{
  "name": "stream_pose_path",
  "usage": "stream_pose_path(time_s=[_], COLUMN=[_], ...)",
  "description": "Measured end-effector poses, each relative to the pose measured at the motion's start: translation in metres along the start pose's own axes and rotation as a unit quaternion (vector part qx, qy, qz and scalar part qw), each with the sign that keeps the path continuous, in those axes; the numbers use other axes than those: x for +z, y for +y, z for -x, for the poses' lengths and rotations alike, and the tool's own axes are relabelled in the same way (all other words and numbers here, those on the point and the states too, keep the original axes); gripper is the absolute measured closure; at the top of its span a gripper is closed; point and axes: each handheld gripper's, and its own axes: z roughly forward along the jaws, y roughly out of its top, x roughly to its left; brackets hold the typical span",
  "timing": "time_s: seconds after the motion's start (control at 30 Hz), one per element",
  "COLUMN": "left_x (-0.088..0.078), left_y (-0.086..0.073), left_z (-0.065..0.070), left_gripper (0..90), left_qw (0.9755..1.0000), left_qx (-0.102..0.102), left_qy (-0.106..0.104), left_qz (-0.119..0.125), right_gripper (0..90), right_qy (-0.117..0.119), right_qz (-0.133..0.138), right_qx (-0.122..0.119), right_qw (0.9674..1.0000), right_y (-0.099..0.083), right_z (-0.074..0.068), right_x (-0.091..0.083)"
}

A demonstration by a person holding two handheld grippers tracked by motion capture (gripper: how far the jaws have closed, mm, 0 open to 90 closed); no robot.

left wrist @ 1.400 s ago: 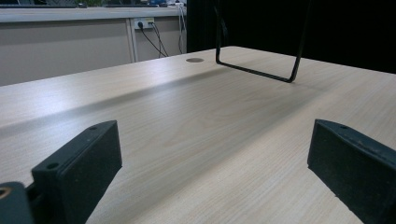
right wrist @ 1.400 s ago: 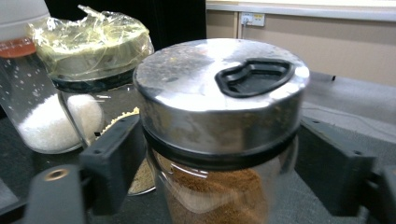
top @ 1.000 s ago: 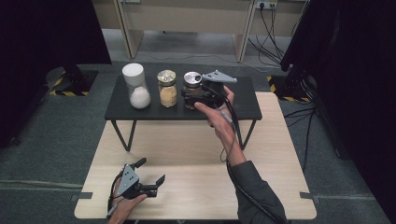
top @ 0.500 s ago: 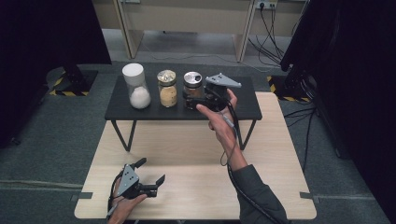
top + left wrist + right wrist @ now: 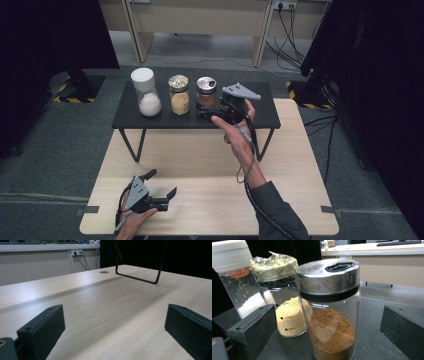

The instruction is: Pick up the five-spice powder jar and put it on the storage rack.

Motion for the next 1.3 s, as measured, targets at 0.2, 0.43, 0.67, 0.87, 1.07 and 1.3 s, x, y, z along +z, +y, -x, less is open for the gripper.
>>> stream_pose_path(time_s=[0.2, 0.43, 0.67, 0.87, 1.07, 1.3], left_x=[0.000, 0.000, 0.000, 0.000, 0.000, 0.000], left_y=[0.000, 0.000, 0.000, 0.000, 0.000, 0.000], left_z=[0.000, 0.000, 0.000, 0.000, 0.000, 0.000], left_gripper=[2.0, 2.0, 2.0, 2.0, 2.0, 2.0], left_qw=[1.0000, 1.0000, 1.0000, 1.0000, 1.0000, 1.0000], left_qx=[0.001, 0.000, 0.000, 0.000, 0.001, 0.002], left_qy=[0.000, 0.000, 0.000, 0.000, 0.000, 0.000], left_qz=[0.000, -0.001, -0.001, 0.000, -0.001, -0.001], right_gripper=[1.0, 1.0, 1.0, 1.0, 1.0, 1.0], right_qy=[0.004, 0.011, 0.018, 0.023, 0.030, 0.039], right_qz=[0.007, 0.014, 0.019, 0.024, 0.031, 0.039], right_qx=[-0.001, 0.007, 0.006, 0.004, 0.001, -0.005], right_qw=[1.0000, 0.9998, 0.9996, 0.9994, 0.9991, 0.9985], right_y=[-0.005, -0.012, -0.018, -0.024, -0.033, -0.044], right_z=[-0.001, 0.000, -0.002, -0.003, -0.005, -0.010], right_x=[-0.005, -0.013, -0.021, -0.026, -0.032, -0.040])
